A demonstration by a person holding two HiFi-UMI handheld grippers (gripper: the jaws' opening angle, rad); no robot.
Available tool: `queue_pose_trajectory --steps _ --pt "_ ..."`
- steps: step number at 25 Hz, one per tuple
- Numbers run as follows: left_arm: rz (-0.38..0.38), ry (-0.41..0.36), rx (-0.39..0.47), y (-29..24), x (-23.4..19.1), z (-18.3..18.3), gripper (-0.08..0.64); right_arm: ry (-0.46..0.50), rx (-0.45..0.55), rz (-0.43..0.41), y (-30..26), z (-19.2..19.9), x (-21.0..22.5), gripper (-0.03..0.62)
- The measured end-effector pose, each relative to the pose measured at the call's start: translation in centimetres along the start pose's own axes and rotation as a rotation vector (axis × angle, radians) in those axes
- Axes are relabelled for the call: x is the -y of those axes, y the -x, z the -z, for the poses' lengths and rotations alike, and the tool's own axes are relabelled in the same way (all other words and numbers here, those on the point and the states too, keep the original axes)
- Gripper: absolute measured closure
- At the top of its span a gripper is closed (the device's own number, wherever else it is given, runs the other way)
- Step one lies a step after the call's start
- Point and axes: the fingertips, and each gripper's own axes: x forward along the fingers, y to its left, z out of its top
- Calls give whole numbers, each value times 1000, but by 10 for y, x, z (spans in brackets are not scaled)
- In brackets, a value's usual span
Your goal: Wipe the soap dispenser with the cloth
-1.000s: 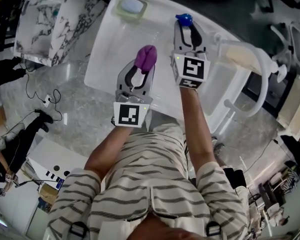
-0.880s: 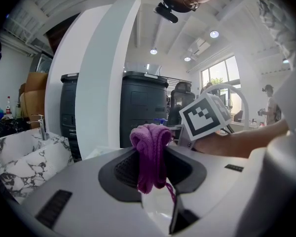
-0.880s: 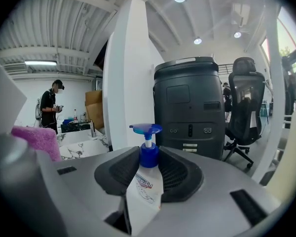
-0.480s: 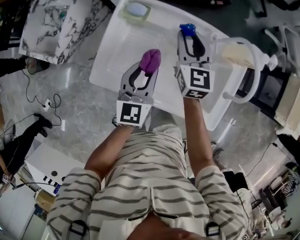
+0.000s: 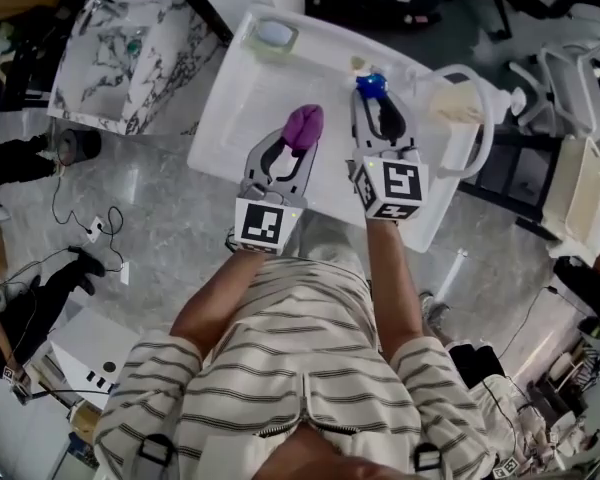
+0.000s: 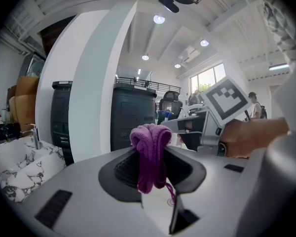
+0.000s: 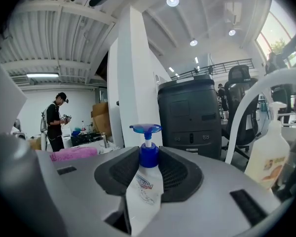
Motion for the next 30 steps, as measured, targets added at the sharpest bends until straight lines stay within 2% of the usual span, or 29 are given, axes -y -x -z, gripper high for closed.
queue_pose_trajectory --steps 8,16,22,30 --pt "56 -10 2 22 15 -12 440 13 13 -32 38 -28 -23 460" --pt "102 -59 31 33 29 -30 440 36 17 -56 67 -40 -45 460" --pt "123 -106 56 34 37 -48 440 44 39 -65 82 -55 -48 460" --pt "140 -133 68 41 52 -53 440 51 50 -64 98 -61 -50 460"
